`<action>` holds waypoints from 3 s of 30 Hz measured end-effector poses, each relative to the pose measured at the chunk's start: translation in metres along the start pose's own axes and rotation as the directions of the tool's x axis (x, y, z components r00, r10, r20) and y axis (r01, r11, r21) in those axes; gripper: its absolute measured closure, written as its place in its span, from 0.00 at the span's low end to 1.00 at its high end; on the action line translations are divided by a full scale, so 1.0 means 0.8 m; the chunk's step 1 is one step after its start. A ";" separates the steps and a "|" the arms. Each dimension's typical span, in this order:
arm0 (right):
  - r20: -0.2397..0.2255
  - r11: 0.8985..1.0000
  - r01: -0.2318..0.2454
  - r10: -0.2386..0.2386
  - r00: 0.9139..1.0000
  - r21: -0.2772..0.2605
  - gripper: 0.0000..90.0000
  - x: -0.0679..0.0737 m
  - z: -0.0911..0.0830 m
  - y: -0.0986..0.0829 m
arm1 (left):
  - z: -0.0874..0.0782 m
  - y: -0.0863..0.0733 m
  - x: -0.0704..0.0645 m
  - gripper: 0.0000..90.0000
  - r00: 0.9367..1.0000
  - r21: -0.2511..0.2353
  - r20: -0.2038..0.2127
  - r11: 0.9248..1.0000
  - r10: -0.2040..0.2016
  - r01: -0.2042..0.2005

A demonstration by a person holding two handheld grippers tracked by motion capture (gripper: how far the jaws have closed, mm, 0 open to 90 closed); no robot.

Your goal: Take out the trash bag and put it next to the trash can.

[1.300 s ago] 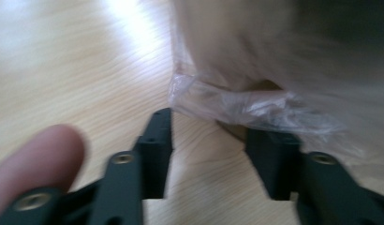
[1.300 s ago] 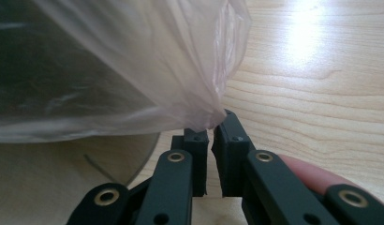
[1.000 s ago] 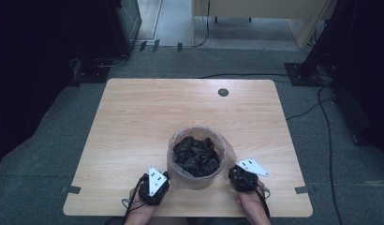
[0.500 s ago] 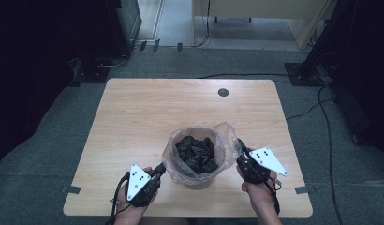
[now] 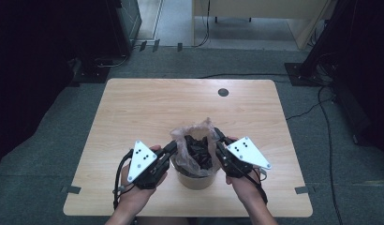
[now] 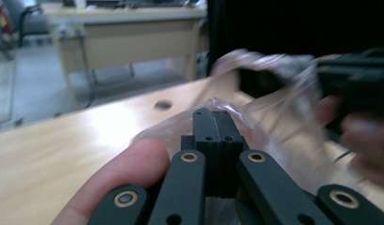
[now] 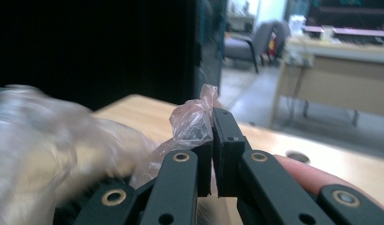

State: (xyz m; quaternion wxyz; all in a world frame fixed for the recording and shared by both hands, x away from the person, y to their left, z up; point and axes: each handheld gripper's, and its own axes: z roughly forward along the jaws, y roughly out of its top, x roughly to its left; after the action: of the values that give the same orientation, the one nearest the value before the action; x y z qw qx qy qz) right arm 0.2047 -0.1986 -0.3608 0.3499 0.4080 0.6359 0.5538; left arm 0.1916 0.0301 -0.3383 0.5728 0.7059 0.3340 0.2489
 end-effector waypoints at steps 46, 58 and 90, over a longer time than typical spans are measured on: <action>-0.150 0.943 -0.117 0.170 0.974 0.311 0.29 0.051 -0.019 -0.037 | 0.038 -0.017 0.015 0.91 0.989 0.058 -0.011 0.987 -0.149 0.149; -0.112 0.960 -0.105 0.138 0.984 0.260 0.99 0.052 -0.014 -0.037 | 0.015 -0.035 0.047 0.28 0.984 0.031 -0.046 0.984 -0.174 0.176; -0.114 0.986 -0.074 0.091 0.989 0.149 0.99 0.047 -0.017 0.007 | -0.069 -0.232 0.219 0.10 0.897 0.381 -0.433 0.884 -0.087 0.269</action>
State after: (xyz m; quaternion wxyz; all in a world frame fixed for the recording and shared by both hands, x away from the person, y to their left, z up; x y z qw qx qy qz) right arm 0.1771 -0.1697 -0.3532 0.2570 0.4240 0.6770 0.5439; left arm 0.2309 0.2207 -0.5123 0.3415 0.7138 0.5562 0.2539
